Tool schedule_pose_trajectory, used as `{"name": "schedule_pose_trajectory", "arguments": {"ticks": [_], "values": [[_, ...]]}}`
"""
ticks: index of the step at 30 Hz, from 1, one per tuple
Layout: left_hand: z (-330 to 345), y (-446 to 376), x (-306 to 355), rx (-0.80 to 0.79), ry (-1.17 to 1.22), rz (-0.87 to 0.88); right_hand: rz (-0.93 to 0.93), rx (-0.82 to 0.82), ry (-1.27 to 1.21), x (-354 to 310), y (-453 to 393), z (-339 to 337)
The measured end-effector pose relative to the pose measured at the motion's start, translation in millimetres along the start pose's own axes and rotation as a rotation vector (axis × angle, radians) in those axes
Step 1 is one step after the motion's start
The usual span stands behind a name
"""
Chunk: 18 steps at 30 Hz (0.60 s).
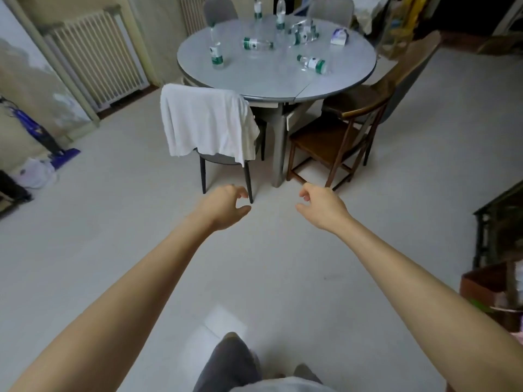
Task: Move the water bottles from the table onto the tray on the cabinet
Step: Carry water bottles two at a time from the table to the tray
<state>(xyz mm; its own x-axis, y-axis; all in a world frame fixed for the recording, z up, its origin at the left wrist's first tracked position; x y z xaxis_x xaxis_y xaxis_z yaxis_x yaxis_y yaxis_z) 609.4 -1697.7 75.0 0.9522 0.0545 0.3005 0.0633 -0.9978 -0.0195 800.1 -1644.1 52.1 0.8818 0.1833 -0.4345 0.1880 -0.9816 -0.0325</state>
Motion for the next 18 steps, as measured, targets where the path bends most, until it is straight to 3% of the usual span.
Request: {"name": "schedule_pose_trajectory", "arguments": {"ticks": [8, 18], "values": [[26.6, -214.7, -32.6, -0.041, -0.015, 0.070, 0.023, 0.001, 0.017, 4.8, -199.7, 29.2], [46.5, -464.8, -12.0, -0.123, -0.006, 0.205, 0.168, 0.015, 0.005, 46.3, -409.8, 12.5]]}}
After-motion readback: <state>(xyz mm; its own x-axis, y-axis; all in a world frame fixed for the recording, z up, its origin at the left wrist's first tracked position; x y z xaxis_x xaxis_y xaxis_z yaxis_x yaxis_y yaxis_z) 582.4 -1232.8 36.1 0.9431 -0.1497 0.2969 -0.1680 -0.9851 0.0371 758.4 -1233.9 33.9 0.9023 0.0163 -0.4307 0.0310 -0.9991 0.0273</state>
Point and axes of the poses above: each hand's wrist, its own y-axis away from the middle knuckle, its own z-axis out of the palm, x = y × z, the point moved 10 cm from there along -y, towards the middle knuckle, and after that the axes turned 12 degrees about x, right-handed, at the moved point
